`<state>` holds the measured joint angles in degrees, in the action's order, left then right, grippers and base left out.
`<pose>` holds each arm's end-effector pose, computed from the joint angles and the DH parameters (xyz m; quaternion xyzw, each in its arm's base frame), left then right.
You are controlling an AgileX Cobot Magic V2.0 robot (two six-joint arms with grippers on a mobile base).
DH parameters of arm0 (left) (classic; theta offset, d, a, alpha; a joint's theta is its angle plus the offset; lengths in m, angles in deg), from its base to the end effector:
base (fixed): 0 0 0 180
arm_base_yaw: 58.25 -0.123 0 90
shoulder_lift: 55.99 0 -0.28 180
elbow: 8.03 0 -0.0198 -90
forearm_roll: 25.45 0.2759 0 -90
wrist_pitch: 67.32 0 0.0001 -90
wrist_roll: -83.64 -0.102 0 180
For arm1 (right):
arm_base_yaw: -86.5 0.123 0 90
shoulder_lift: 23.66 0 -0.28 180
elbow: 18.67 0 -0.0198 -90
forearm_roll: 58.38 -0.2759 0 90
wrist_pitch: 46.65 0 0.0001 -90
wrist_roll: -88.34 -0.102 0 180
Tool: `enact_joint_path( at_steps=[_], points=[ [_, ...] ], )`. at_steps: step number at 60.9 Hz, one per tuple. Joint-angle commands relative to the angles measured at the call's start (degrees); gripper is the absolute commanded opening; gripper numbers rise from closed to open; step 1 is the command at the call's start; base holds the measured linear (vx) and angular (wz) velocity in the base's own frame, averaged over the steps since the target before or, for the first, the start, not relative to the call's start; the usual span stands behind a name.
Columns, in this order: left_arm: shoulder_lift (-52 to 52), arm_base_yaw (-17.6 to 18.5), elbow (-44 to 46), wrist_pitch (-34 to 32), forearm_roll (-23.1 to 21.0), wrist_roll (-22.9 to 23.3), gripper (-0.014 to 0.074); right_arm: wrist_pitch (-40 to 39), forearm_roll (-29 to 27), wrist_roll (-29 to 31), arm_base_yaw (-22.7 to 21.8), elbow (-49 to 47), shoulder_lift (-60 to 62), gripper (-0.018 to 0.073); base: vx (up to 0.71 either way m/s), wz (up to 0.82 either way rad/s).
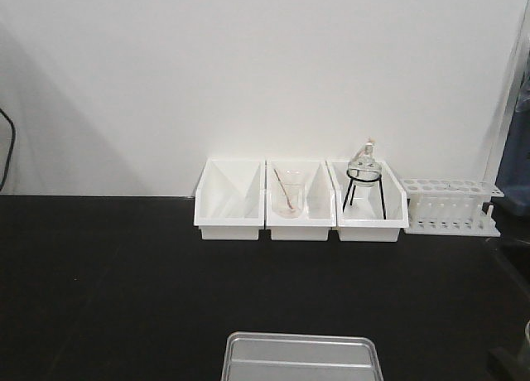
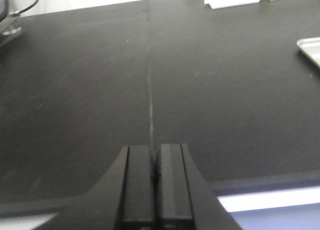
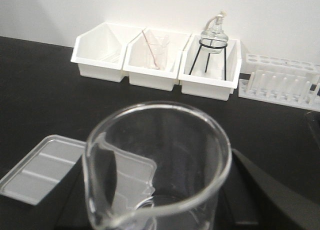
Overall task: Move beaker to silver tray on left bench
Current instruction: 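Carry the beaker in the right gripper to the bench with the silver tray, then lower the beaker with the right gripper over the silver tray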
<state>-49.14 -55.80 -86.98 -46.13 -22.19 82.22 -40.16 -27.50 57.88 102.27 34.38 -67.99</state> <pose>0.0932 -0.0019 0.1665 0.0423 0.8025 0.0187 0.5948 0.1701 0.0418 0.2799 -0.0911 0.7769 0.0615 0.6199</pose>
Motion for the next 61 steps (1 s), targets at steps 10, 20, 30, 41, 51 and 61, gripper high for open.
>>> enact_joint_path(
  at_steps=[10,20,30,41,51,61],
  points=[
    [-0.4,0.4,-1.1,-4.3,-0.1,0.1,0.0001,-4.1,0.4,0.2,0.1,-1.9,0.0,-0.0011,0.17,-0.13],
    [-0.4,0.4,-1.1,-4.3,-0.1,0.1,0.0001,-4.1,0.4,0.2,0.1,-1.9,0.0,-0.0011,0.11,-0.1],
    [-0.4,0.4,-1.1,-4.3,-0.1,0.1,0.0001,-4.1,0.4,0.2,0.1,-1.9,0.0,-0.0011,0.05,-0.03],
    [-0.4,0.4,-1.1,-4.3,-0.1,0.1,0.0001,-4.1,0.2,0.2,0.1,-1.9,0.0,-0.0011,0.01,-0.01],
    [-0.4,0.4,-1.1,-4.3,-0.1,0.1,0.0001,-4.7,0.3,0.2,0.1,-1.9,0.0,-0.0011,0.0,0.0],
    [-0.4,0.4,-1.1,-4.3,-0.1,0.1,0.0001,-7.7,0.2,0.2,0.1,-1.9,0.0,-0.0011,0.0,0.0]
  ],
)
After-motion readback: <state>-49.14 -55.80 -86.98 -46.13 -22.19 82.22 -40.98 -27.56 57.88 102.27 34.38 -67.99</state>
